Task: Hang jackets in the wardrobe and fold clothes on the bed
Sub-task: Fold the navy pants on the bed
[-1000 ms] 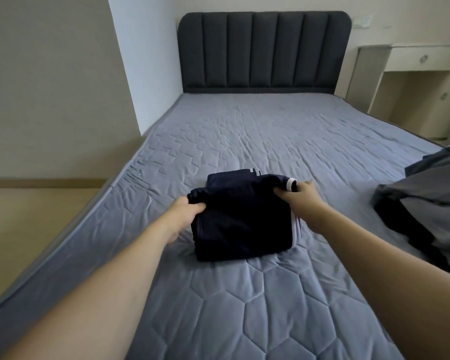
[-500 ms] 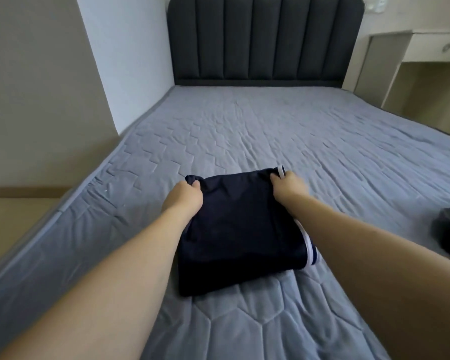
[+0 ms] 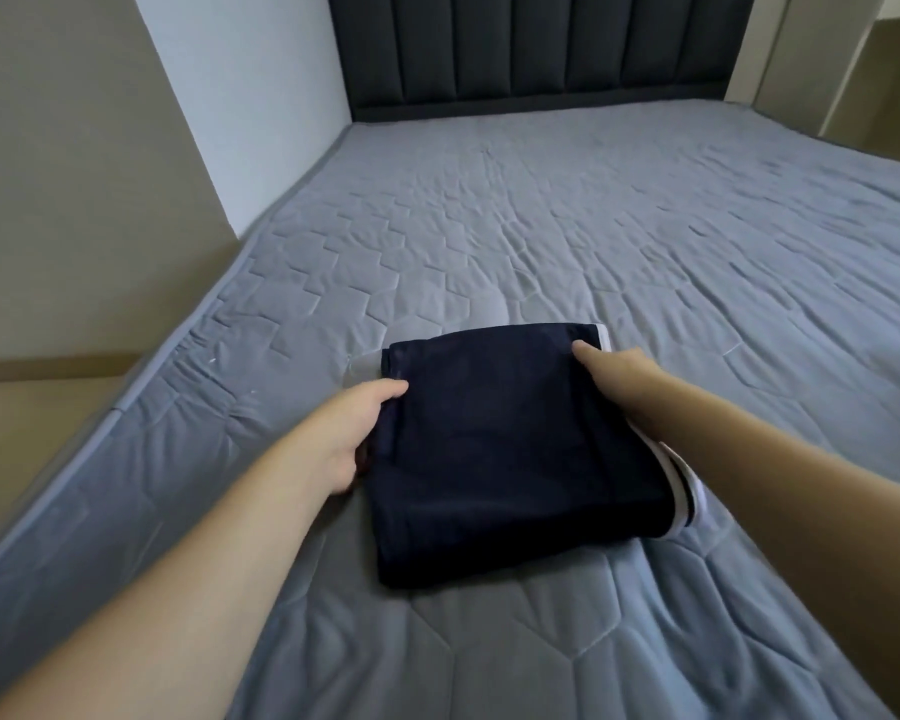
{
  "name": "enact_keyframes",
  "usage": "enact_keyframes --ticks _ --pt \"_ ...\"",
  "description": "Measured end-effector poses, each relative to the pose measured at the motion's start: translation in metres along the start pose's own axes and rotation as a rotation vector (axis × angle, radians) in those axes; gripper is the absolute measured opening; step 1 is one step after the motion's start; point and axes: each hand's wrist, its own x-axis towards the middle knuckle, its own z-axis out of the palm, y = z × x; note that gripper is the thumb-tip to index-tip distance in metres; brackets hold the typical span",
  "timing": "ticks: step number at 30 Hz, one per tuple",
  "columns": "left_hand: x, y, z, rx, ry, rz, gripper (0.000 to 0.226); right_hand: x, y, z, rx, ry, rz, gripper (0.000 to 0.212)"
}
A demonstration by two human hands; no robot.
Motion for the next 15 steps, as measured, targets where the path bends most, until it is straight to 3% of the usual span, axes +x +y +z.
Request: enact_keyframes --ticks 3,6,10,15 --pt "-0.028 -0.023 -0.009 -0.04 -0.05 -0.024 0.025 -0.034 0.016 -0.015 0.134 -0.012 -0.018 0.05" --pt "-0.056 -0.041 -0.004 -0.011 -0.096 -0.032 0.026 -0.072 0.036 -0.025 0.139 0.088 0.008 0.07" --pt "-0.092 -0.047 0.0 0.122 -0.141 -0.058 0.03 -0.13 0.062 -0.026 0.078 0.177 -0.062 0.062" --pt "-0.11 -0.06 0.024 0.159 0.007 0.087 0.04 -0.175 0.085 -0.003 -0.095 0.341 -0.261 0.049"
